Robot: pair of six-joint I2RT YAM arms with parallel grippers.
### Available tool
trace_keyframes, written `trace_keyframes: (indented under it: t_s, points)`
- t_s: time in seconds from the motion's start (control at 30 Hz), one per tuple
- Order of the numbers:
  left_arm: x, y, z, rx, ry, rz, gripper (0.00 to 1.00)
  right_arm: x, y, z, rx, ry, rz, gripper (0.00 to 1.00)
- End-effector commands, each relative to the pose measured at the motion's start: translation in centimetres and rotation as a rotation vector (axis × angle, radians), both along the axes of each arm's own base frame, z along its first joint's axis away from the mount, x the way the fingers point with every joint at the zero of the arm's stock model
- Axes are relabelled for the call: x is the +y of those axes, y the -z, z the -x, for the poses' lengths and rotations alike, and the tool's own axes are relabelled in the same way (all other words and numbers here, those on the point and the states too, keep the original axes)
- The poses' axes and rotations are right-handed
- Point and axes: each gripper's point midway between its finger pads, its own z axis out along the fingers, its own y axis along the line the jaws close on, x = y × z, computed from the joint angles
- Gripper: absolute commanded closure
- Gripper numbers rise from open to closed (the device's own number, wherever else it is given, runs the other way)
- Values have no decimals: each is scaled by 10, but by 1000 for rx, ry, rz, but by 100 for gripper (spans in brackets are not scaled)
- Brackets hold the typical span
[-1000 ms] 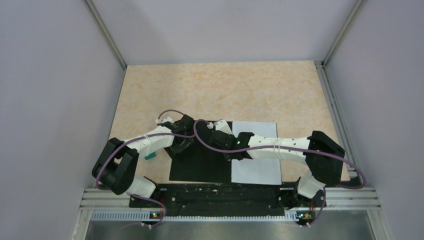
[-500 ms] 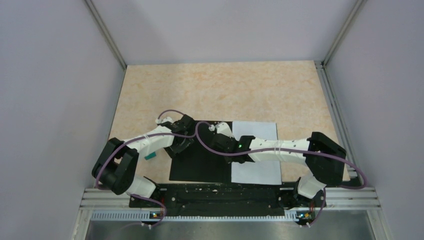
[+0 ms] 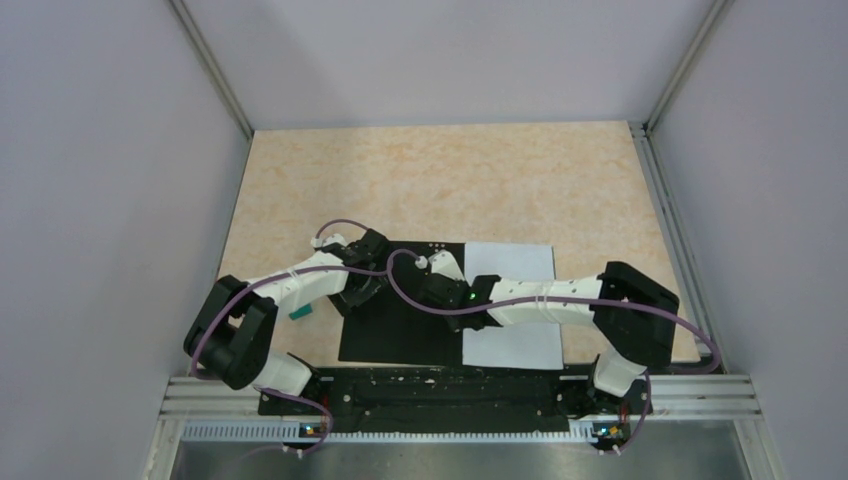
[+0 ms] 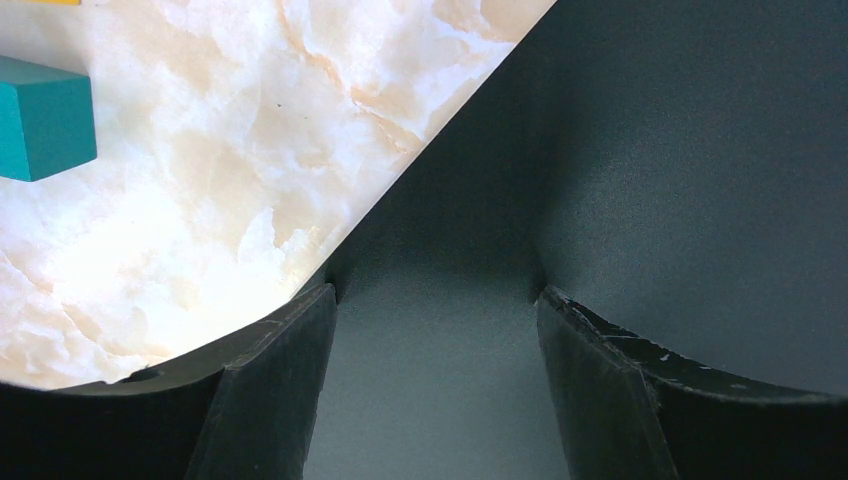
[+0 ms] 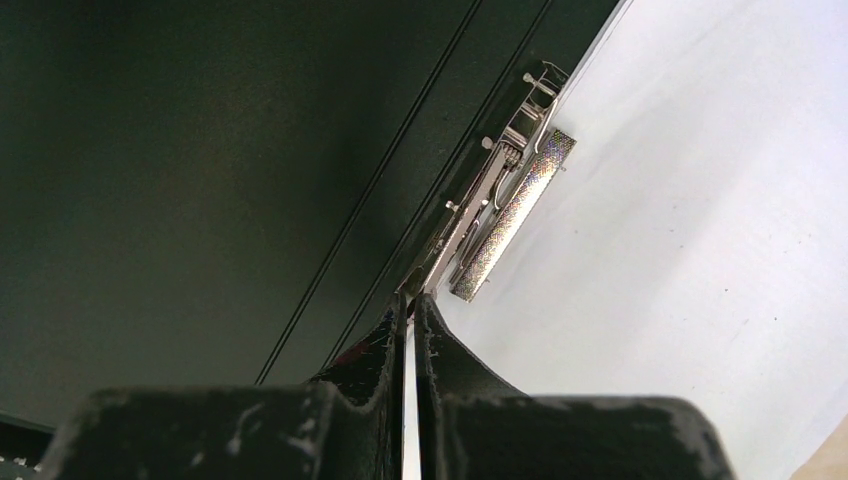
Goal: Put the files into the folder
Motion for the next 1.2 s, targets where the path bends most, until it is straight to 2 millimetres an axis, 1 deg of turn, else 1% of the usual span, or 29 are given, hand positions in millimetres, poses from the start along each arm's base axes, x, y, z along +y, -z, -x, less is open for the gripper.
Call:
trace_keyframes:
  t_s: [0.0,0.2,0.3,0.43,0.57,0.67,0.8,1.03,1.17]
  points:
    - [14,28,35,148,-35,-27,21,-31,36,23,104,-3,149,100]
    - [14,28,34,146,-32,-25,21,-31,42,22,111,-3,169,100]
    - [14,28,34,145,-29,-26,21,-27,42,21,112,-4,162,100]
    - [14,28,35,140,-26,-23,21,-11,35,16,100,-5,110,100]
    - [14,28,35,139,-23,-21,20,11,19,11,81,-12,16,100]
    - [13,28,35,136,-18,-18,21,22,11,8,71,-19,-23,100]
    - [13,27,34,131,-14,-16,21,26,9,5,65,-20,-14,100]
    - [13,27,34,130,-12,-13,21,25,-9,-3,25,4,-6,100]
    - [11,27,32,125,-5,-5,21,24,-15,-6,11,12,-1,100]
